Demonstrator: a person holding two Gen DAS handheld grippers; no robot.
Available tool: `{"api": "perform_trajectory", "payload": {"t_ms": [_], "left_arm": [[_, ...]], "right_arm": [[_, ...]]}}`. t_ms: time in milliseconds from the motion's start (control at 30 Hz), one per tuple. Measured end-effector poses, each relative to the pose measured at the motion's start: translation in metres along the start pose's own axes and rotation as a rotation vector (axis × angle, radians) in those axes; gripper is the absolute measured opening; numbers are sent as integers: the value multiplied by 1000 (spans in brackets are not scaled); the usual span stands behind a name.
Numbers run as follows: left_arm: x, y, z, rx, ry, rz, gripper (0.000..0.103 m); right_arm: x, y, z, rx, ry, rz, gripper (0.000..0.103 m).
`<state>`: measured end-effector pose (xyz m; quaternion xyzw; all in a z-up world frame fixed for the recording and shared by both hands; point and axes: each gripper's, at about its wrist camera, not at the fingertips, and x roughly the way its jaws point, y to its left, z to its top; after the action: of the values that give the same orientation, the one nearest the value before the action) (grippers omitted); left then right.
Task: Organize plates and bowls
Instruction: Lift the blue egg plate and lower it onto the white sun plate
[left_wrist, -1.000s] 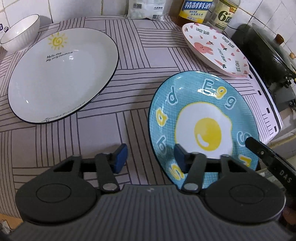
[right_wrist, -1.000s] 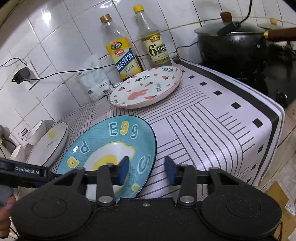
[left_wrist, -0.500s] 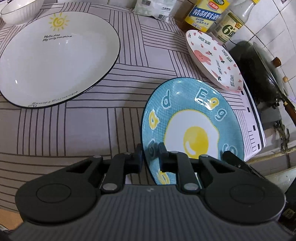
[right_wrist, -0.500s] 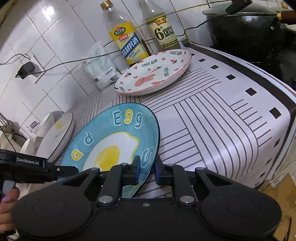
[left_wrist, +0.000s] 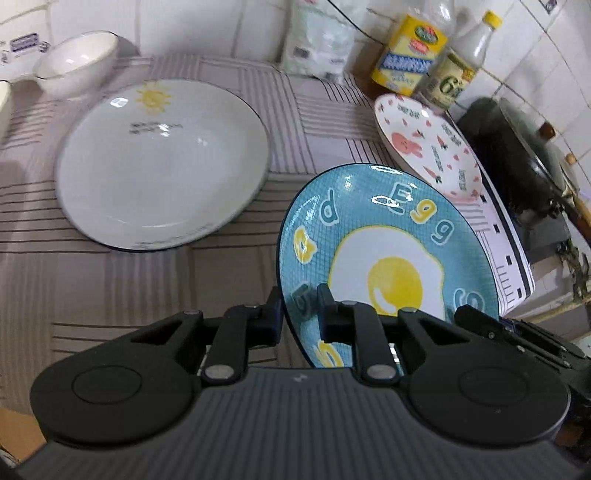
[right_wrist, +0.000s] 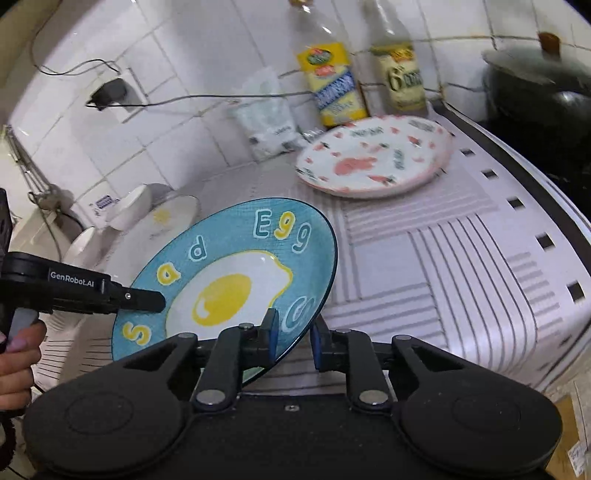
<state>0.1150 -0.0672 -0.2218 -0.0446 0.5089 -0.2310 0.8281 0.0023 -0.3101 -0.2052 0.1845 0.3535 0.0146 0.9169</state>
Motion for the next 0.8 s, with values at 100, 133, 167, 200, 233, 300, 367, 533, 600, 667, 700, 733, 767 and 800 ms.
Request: {"api": "perform_trajectory", "payload": {"t_ms": [100, 133, 167, 200, 233, 300, 367, 533, 600, 667, 700, 733, 767, 800], "left_arm": [[-18, 12, 2, -17, -26, 17, 16], [-24, 16, 3, -22, -34, 26, 16], [-28, 21, 4, -25, -39, 35, 16], [-33, 27, 5, -36, -42, 43, 17], [-37, 32, 6, -49, -44, 50, 17], [-45, 44, 9, -74, -57, 66, 17], [-50, 54, 12, -90, -72, 88, 17], [-53, 82, 22, -146, -101, 131, 18], [-49, 94, 27, -165, -102, 139, 18], [-43, 103, 33, -185, -95, 150, 19], [-40, 107, 36, -186, -93, 159, 20], [-39, 111, 39, -183, -96, 168, 20], [-37, 114, 42, -183, -94, 176, 20], [-34, 118, 45, -189, -87, 183, 21]], "right_arm": [[0, 14, 8, -29, -7, 28, 22], [1, 19, 11, -34, -7, 42, 22], [3, 24, 14, -36, -6, 56, 22], [5, 29, 17, -46, -4, 70, 22], [8, 36, 21, -65, -2, 85, 22], [15, 47, 27, -93, -5, 112, 22], [25, 60, 33, -126, -5, 137, 22], [52, 84, 47, -168, 4, 194, 22], [64, 91, 52, -187, 3, 208, 22], [77, 98, 57, -200, 9, 216, 22], [82, 101, 58, -204, 13, 218, 22], [89, 103, 60, -204, 18, 221, 22], [93, 104, 61, -196, 20, 224, 22], [98, 106, 63, -188, 26, 225, 22]]}}
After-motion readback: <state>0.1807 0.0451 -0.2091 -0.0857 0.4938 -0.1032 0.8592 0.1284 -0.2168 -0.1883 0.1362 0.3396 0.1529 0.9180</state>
